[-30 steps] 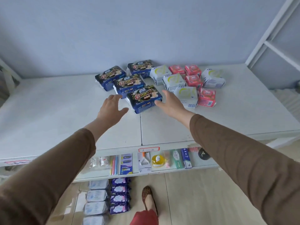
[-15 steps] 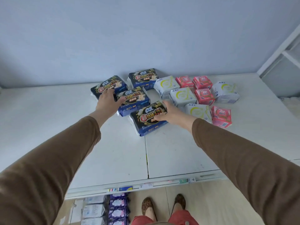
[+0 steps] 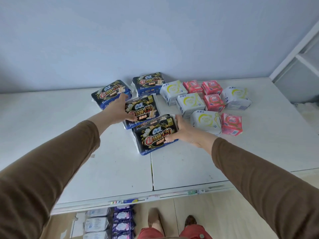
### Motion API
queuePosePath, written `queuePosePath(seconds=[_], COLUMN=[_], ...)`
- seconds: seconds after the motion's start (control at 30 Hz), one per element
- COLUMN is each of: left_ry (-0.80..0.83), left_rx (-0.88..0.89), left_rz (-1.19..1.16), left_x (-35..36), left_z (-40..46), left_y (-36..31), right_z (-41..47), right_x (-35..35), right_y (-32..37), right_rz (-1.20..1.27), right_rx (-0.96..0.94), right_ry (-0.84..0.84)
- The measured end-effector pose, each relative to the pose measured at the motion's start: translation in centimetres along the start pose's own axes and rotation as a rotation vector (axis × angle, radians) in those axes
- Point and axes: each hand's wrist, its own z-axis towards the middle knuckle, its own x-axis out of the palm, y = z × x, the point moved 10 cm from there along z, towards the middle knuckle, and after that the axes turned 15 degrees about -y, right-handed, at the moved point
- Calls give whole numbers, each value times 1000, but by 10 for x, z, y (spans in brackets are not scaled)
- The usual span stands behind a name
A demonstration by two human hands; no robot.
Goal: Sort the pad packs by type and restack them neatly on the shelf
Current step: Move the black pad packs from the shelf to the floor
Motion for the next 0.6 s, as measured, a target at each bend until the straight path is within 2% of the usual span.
queuePosePath(seconds=[0.13,0.37,0.5,0.6], left_ry=[-52,-126,-147,-84], left_rx=[54,35,5,-53], left_rz=[6,-76,-74,-147], left_x=[-14,-28,-22,-4], left_z=[-28,-128,-214,-283], left_y=[-12,-29,-36,-35], right_z=[-32,-129,-193,-236], right_x=[4,0,3,9], right_y=[3,-3,-44,-93], right_rz=[63,137,161,179], right_rx=[-49,-157,-151,-82], right_ry=[120,247,322,380])
